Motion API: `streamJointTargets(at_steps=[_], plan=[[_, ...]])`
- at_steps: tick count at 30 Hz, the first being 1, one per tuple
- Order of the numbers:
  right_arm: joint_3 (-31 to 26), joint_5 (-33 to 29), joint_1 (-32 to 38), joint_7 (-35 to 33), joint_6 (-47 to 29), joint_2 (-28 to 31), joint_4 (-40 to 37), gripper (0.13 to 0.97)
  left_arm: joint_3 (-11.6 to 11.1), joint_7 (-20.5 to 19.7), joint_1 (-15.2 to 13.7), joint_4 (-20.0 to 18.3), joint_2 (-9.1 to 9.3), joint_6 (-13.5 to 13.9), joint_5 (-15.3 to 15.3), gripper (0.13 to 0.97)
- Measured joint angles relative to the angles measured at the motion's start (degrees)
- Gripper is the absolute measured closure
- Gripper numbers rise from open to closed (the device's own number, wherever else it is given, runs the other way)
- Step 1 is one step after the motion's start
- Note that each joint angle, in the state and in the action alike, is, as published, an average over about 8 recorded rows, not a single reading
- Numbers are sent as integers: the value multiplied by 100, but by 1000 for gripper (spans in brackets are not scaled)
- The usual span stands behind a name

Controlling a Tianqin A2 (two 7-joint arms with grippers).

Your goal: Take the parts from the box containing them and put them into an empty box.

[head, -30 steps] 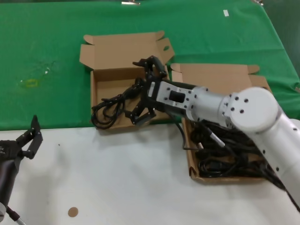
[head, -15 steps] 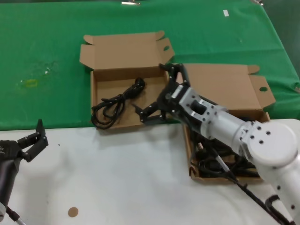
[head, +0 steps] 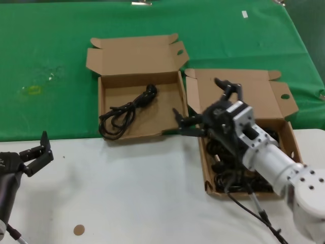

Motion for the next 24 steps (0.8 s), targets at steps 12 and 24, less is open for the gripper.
streamJointTargets(at_steps=[12,24], plan=[[598,586,-1058,274,803,66,705,129,0,0,0,0,0,0,0,132],[872,857,-1544,401,1174,96,1029,129,0,0,0,0,0,0,-1,132]])
